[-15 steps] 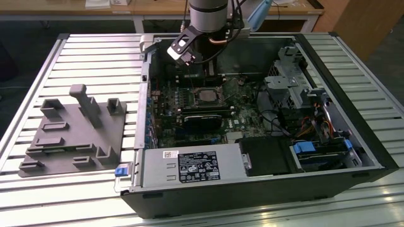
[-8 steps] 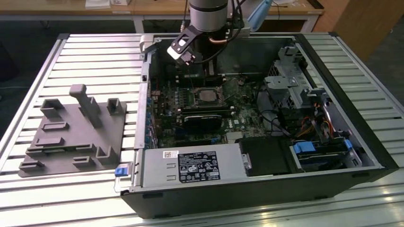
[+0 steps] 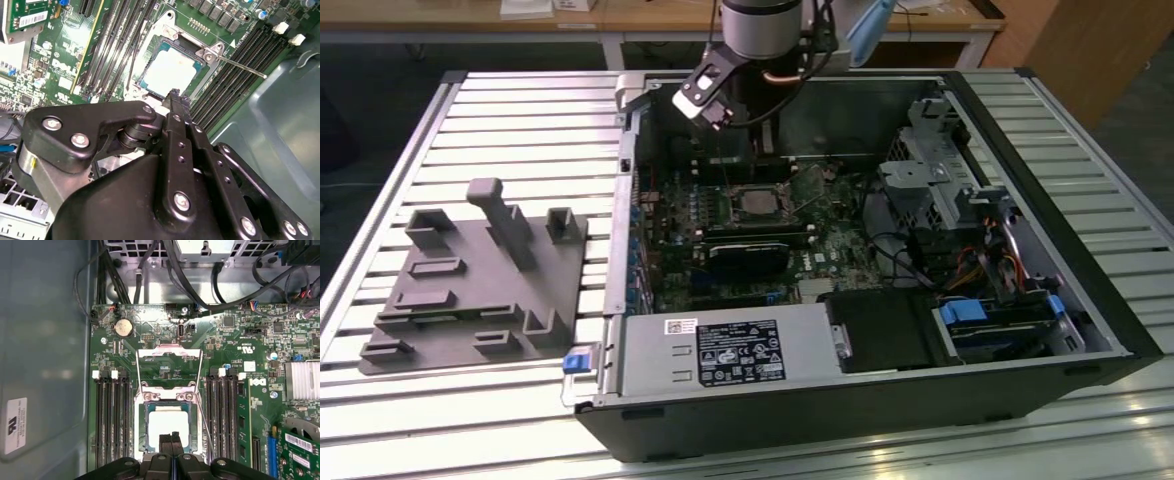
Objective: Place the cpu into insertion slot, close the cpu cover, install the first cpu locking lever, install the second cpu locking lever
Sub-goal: 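Close the cpu cover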
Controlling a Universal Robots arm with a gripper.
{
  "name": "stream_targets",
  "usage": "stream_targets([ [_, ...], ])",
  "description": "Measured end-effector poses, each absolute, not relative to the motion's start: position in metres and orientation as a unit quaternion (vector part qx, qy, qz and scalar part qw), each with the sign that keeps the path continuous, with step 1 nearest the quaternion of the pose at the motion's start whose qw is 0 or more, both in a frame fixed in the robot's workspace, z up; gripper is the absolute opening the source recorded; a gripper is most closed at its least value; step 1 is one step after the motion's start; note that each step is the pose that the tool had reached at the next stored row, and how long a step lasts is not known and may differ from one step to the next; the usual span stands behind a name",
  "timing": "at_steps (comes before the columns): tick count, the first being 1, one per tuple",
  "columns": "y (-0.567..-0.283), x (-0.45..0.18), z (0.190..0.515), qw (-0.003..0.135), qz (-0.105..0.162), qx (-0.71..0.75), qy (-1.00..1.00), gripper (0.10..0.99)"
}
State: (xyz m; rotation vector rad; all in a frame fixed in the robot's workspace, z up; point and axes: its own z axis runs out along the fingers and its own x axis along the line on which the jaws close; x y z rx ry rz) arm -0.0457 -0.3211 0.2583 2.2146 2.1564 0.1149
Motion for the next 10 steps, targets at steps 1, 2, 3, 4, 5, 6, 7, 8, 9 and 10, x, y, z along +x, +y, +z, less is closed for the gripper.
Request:
stream_targets([
  [1, -0.3211, -0.0457, 0.2594, 0.024, 0.037, 0.716, 0.697, 0.106],
  [2, -0.3211, -0.0457, 0.26, 0.024, 0.037, 0.716, 0.697, 0.106],
  [3, -0.3211, -0.0457, 0.26, 0.024, 0.037, 0.716, 0.697, 0.106],
  [4, -0.3211, -0.0457, 0.2601, 0.024, 0.037, 0.716, 0.697, 0.106],
  [5, -0.3211, -0.0457, 0.2602, 0.024, 0.037, 0.716, 0.697, 0.106],
  [6, -0.3211, -0.0457, 0.2603, 0.024, 0.037, 0.716, 0.697, 0.106],
  [7, -0.3211, -0.0457, 0.2604, 0.024, 0.037, 0.716, 0.697, 0.106],
  [8, -0.3211, -0.0457, 0.2604, 0.024, 0.037, 0.716, 0.697, 0.106],
  [9, -0.3211, -0.0454, 0.2605, 0.024, 0.037, 0.716, 0.697, 0.106],
  [10, -0.3211, -0.0447, 0.2605, 0.024, 0.037, 0.716, 0.697, 0.106],
])
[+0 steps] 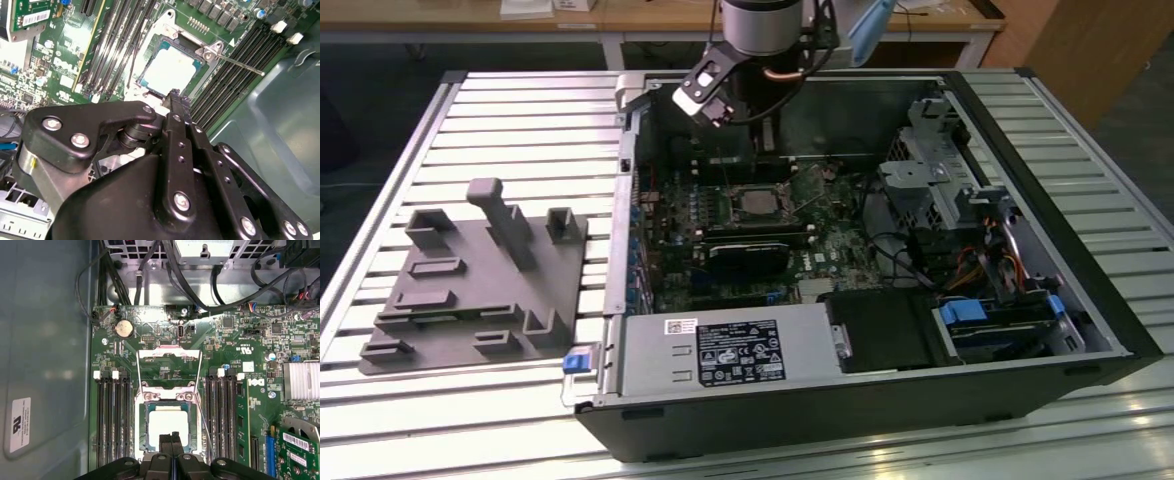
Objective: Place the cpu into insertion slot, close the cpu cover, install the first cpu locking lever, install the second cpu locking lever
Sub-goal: 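Close the cpu cover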
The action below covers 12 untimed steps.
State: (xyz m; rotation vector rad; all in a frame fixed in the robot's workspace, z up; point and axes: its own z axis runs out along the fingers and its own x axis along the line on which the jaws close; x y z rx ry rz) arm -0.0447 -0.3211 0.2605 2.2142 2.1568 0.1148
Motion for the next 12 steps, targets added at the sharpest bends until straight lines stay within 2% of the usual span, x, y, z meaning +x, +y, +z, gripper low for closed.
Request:
stream_targets([
  [12, -0.321, -0.018, 0.26, 0.024, 0.037, 0.716, 0.697, 0.106],
])
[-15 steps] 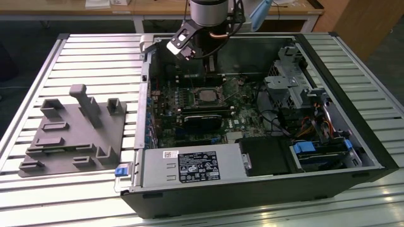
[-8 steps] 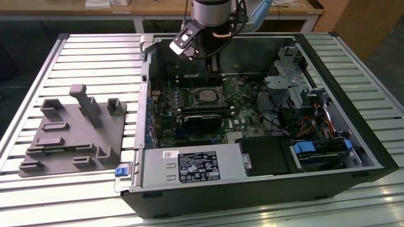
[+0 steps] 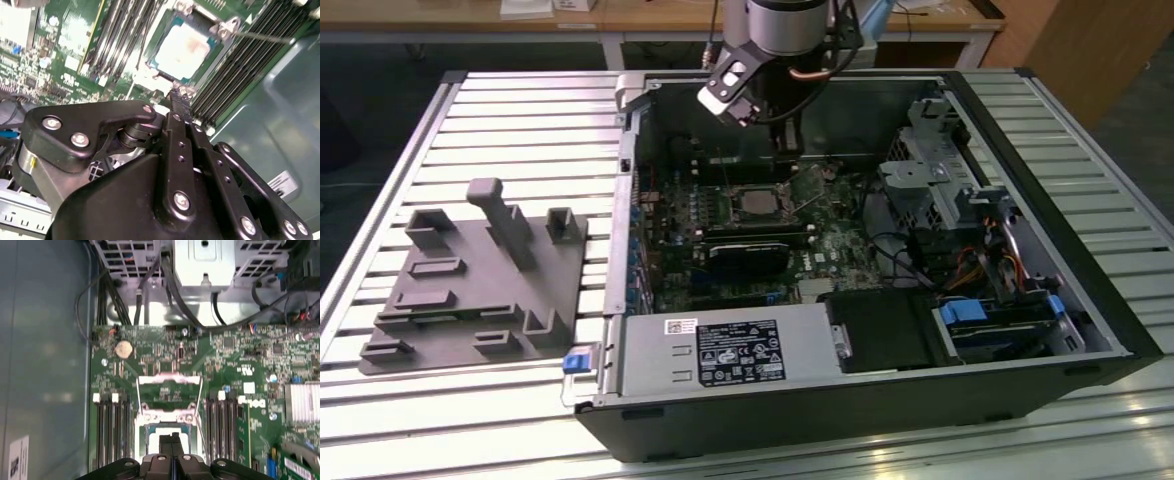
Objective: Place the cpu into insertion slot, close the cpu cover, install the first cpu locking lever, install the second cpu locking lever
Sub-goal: 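Close the cpu cover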
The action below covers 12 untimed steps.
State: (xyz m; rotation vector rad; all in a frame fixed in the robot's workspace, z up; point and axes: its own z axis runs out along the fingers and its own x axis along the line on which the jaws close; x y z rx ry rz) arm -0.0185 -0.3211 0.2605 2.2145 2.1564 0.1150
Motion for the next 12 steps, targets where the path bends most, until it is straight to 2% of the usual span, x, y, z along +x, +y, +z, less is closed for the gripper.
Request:
stream_targets([
  [12, -0.321, 0.015, 0.261, 0.024, 0.037, 0.716, 0.697, 0.106],
])
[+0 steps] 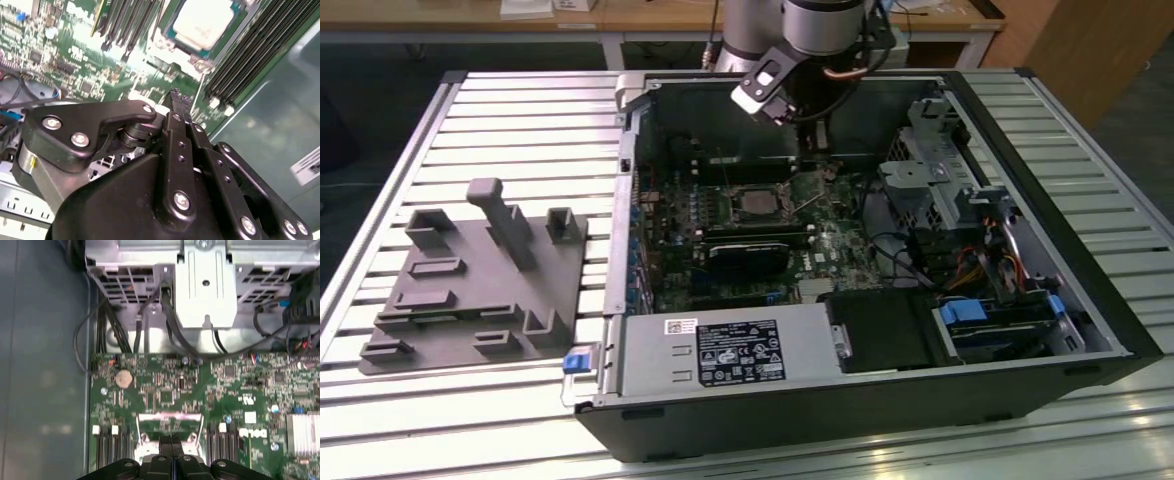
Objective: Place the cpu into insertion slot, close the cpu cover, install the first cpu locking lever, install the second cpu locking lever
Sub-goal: 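Close the cpu cover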
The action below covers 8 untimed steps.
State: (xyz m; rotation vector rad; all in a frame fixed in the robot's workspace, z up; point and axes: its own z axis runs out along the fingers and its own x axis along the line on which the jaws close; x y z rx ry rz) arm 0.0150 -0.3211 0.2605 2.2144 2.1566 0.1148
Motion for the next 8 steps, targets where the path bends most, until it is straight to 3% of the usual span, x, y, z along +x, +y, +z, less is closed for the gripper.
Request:
stream_targets([
  [8, -0.321, 0.037, 0.26, 0.024, 0.037, 0.716, 0.697, 0.106],
])
